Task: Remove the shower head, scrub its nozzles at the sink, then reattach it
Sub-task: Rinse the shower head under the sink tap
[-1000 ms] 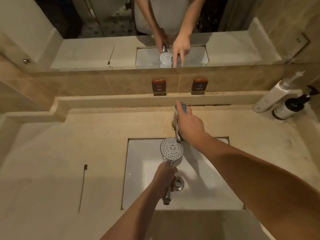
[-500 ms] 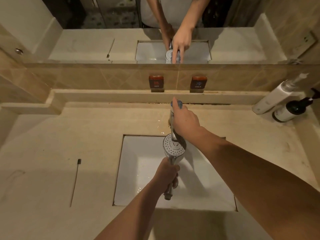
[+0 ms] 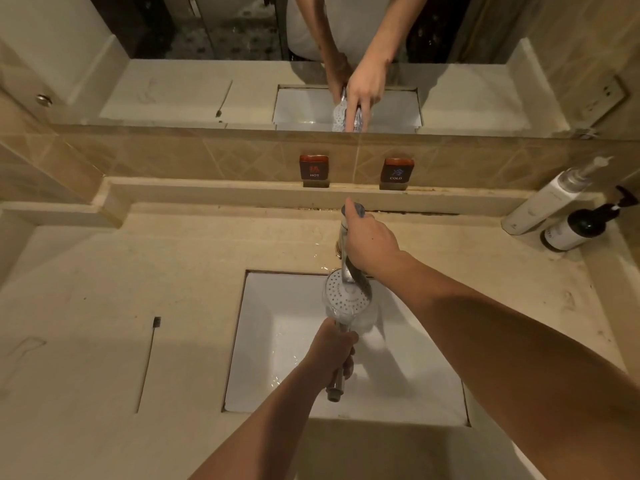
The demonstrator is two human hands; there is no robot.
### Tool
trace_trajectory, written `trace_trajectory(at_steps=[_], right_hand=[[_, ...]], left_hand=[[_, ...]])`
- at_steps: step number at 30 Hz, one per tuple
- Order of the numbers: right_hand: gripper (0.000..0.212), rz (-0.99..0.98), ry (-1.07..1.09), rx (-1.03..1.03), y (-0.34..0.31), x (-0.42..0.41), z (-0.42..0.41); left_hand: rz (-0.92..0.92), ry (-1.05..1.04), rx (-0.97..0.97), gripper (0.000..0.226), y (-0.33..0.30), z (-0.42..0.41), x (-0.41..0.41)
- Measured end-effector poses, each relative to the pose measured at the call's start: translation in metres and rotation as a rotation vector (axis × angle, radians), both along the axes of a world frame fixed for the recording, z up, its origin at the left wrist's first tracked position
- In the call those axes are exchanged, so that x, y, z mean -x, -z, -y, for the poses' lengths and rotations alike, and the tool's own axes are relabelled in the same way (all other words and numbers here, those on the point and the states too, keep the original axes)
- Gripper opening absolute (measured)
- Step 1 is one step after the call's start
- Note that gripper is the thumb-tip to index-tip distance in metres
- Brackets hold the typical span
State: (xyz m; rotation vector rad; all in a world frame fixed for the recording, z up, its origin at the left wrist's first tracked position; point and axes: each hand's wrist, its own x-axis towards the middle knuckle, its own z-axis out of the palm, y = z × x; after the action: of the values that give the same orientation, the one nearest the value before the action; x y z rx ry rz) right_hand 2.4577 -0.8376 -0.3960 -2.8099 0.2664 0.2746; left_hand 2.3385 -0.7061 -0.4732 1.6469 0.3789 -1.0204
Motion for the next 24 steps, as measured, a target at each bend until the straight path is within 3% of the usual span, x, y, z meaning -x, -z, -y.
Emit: trace_trajectory(at_steps=[11, 24], right_hand=[[0.029, 0.012, -0.015, -0.126, -0.0018, -0.0014, 0.0028], [0.035, -0.005, 0.013, -0.226, -0.0008, -0.0019, 0.0049]], left_hand=[[0.007, -0.002, 0.009, 0.021, -0.0029, -0.0029, 0.0024], [0.032, 0.062, 0.025, 0.025, -0.0094, -0.0052, -0.0064]])
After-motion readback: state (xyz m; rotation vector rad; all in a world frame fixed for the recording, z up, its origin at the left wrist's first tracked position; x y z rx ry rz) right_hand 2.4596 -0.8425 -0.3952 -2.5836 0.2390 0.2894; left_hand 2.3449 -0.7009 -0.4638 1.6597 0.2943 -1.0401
